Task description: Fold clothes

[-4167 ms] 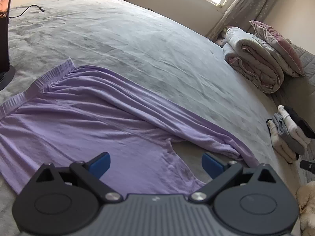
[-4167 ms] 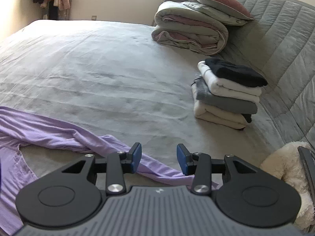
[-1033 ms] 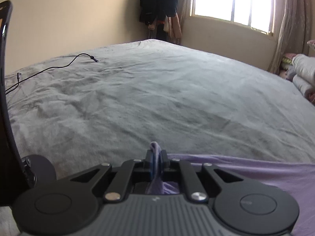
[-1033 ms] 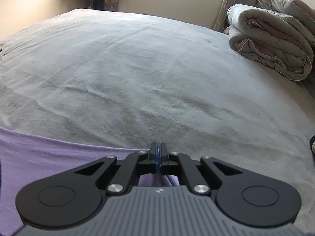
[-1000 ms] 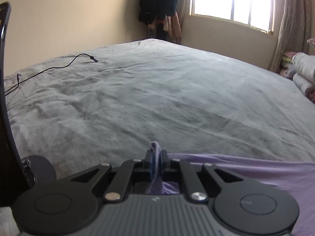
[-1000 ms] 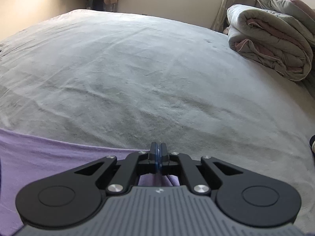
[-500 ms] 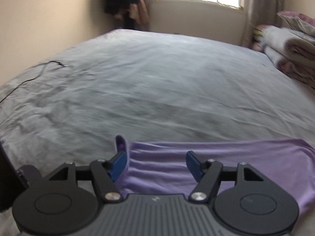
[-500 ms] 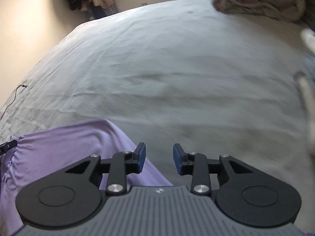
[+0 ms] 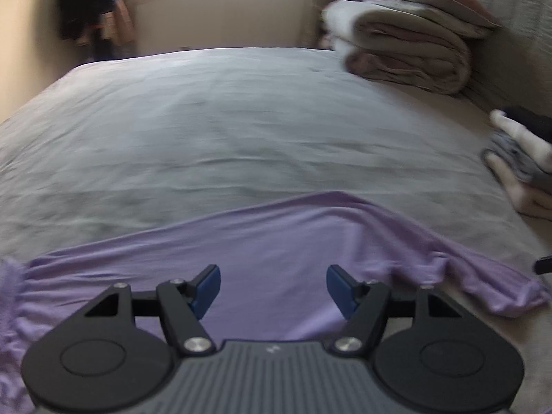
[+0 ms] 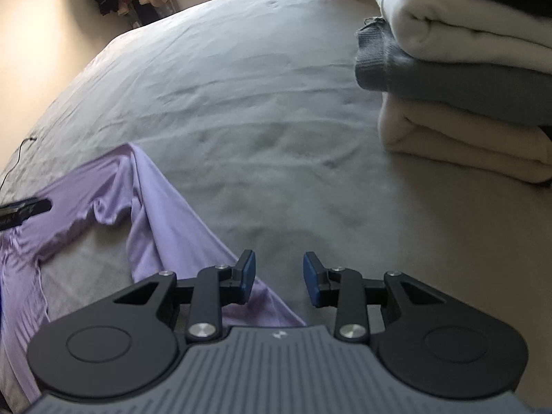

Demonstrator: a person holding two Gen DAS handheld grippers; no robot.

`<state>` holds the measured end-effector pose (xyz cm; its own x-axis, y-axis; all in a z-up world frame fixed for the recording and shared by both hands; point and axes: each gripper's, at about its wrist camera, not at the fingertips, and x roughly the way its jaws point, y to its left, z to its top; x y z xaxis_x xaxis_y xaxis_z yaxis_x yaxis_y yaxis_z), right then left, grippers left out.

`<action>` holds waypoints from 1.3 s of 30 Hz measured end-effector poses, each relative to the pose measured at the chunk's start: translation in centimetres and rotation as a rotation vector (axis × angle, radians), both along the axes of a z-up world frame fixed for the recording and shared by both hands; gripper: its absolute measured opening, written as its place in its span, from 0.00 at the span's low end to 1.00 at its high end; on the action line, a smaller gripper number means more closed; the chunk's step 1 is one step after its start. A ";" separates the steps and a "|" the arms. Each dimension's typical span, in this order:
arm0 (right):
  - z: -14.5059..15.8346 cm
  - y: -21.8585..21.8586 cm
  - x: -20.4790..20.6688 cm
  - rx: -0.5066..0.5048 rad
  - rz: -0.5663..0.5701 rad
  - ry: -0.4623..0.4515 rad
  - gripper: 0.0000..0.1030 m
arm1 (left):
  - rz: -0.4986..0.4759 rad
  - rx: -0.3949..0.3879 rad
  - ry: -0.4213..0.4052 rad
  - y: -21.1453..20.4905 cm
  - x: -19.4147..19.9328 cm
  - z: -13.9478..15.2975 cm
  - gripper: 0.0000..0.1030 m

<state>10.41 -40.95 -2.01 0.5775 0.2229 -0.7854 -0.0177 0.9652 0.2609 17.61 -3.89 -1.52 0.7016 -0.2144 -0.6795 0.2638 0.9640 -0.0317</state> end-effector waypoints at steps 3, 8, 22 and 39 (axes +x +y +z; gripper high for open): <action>0.1 -0.6 -0.6 -0.006 0.014 -0.001 0.34 | -0.124 -0.010 -0.012 -4.0 -1.2 0.1 0.67; 0.2 -1.4 -1.4 -0.016 0.046 -0.017 0.28 | -0.342 -0.029 -0.021 -10.4 -3.4 -0.3 0.67; -1.6 -2.8 -3.9 0.046 0.182 -0.145 0.14 | -0.576 -0.009 0.009 -19.8 -6.3 -4.1 0.47; -2.8 -2.6 -5.2 0.028 0.242 -0.242 0.17 | -0.853 -0.078 0.105 -15.8 -8.3 -3.4 0.35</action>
<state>5.26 -43.52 -4.82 0.6738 0.3962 -0.6237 -0.3101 0.9178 0.2480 9.30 -19.69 -4.96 0.2140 -0.6882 -0.6933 0.8886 0.4319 -0.1545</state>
